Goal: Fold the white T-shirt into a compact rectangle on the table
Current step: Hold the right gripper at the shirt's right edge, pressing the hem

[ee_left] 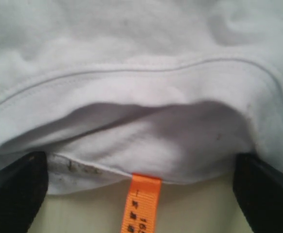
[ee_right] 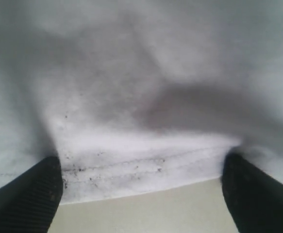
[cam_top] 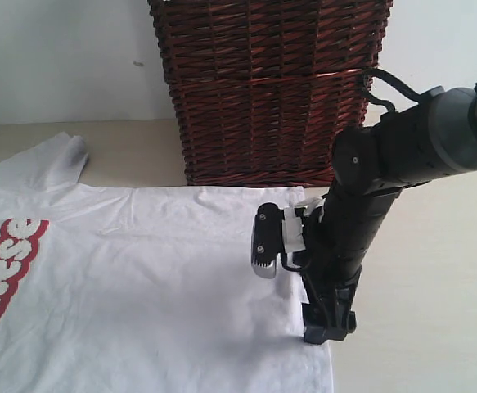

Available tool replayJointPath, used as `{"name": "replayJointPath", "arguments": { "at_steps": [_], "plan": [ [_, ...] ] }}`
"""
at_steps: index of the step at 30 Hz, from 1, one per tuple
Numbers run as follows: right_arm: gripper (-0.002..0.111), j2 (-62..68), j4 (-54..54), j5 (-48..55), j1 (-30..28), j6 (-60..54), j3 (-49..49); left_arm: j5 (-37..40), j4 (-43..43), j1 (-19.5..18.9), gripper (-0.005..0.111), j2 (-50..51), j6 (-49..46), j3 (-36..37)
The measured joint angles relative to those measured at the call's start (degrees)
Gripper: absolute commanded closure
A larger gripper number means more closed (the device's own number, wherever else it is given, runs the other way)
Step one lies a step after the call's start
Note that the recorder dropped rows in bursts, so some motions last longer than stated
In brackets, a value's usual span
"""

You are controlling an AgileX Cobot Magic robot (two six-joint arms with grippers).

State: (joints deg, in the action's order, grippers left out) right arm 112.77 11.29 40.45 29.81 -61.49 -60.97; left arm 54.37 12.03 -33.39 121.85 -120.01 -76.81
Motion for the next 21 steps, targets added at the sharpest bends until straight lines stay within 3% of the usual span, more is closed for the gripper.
{"name": "replayJointPath", "arguments": {
  "at_steps": [6,13,21],
  "plan": [
    [0.023,-2.92,-5.64,0.89,1.29,5.98,0.48,0.11,0.57,0.0,0.002,0.0,0.0,0.0],
    [0.025,-6.84,-4.96,4.2,1.29,10.03,1.87,0.22,0.98,0.0,0.002,0.0,0.0,0.0],
    [0.025,-6.96,-2.58,-2.45,1.39,7.23,7.43,0.31,1.12,0.0,0.002,0.0,0.0,0.0]
  ]
}}
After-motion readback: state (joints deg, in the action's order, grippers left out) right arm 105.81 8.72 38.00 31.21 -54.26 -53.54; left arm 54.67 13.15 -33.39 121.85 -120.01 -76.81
